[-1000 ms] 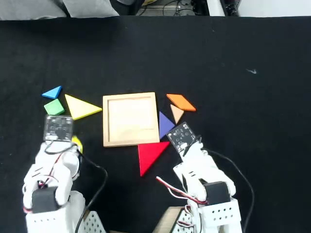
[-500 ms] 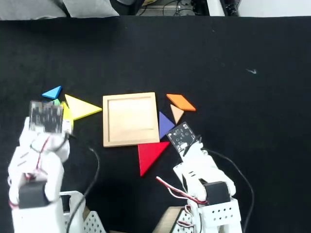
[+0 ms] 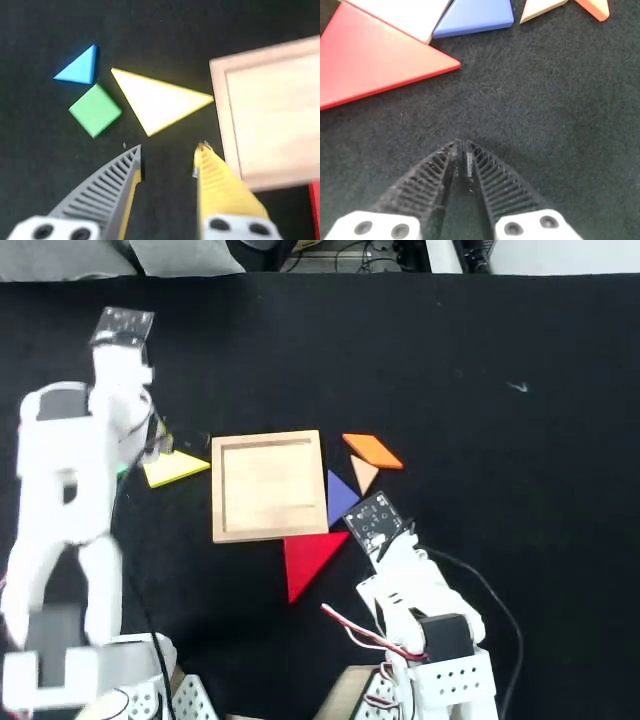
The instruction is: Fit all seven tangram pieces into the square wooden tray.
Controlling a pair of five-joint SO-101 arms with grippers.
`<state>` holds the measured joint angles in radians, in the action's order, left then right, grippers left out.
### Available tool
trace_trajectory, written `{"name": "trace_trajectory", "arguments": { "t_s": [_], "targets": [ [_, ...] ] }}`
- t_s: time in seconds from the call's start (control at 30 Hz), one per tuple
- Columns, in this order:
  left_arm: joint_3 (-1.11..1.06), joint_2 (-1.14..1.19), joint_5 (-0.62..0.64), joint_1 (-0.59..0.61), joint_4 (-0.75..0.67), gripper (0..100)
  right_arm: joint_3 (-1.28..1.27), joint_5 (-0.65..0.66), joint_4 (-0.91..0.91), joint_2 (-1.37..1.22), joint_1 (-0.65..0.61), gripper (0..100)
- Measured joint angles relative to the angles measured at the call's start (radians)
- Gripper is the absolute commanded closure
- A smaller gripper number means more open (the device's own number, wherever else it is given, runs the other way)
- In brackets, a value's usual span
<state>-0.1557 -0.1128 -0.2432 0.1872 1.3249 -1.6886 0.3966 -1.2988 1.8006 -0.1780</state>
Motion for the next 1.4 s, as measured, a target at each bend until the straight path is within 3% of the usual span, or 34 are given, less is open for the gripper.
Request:
{"name": "trace_trajectory", "arguments": {
  "t_s": [0.2,0.33,0.53,0.77,0.87,1.1,1.4],
  "targets": [
    [0.106,0.278,0.025,0.000,-0.218,97,0.000,0.000,0.000,0.000,0.000,98.6],
    [0.112,0.405,0.012,0.000,-0.365,97,0.000,0.000,0.000,0.000,0.000,98.6],
    [0.118,0.563,-0.008,0.000,-0.440,97,0.000,0.000,0.000,0.000,0.000,98.6],
    [0.120,0.617,-0.150,0.037,-0.462,97,0.000,0.000,0.000,0.000,0.000,98.6],
    [0.120,0.617,-0.206,0.068,-0.434,97,0.000,0.000,0.000,0.000,0.000,98.6],
    [0.118,0.577,-0.382,0.098,-0.221,97,0.000,0.000,0.000,0.000,0.000,98.6],
    [-0.057,0.273,-0.529,0.100,0.046,97,0.000,0.000,0.000,0.000,0.003,98.6]
  ]
}}
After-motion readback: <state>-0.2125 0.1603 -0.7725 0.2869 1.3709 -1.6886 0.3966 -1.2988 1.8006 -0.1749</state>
